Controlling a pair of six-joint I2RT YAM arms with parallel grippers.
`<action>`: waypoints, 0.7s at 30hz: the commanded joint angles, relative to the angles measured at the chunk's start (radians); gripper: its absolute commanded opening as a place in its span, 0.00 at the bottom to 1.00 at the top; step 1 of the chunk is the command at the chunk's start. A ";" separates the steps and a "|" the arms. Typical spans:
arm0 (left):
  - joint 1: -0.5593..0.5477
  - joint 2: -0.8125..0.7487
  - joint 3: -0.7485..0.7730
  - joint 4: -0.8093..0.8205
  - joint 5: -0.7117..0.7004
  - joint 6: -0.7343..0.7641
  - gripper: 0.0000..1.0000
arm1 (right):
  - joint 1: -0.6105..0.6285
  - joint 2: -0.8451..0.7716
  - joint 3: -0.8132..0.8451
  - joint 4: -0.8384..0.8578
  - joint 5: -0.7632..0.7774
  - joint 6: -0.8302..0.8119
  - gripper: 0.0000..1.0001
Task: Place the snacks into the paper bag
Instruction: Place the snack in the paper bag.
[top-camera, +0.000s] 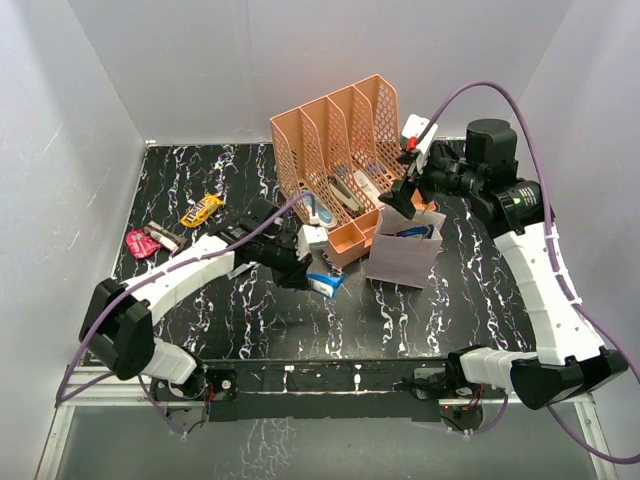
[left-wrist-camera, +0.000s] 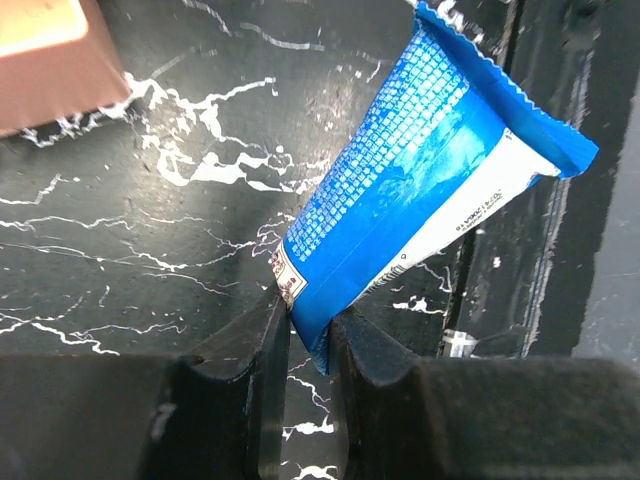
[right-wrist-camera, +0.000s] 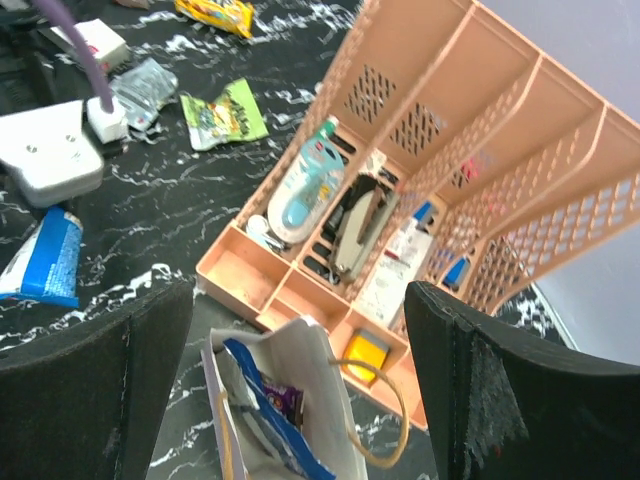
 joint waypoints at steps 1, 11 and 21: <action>0.072 -0.075 0.048 -0.035 0.218 -0.030 0.17 | 0.017 0.025 0.066 0.037 -0.190 -0.027 0.90; 0.141 -0.111 0.189 -0.139 0.370 -0.029 0.18 | 0.126 0.023 -0.042 -0.062 -0.359 -0.167 0.88; 0.145 -0.083 0.331 -0.245 0.397 0.036 0.19 | 0.259 -0.009 -0.146 -0.101 -0.293 -0.202 0.82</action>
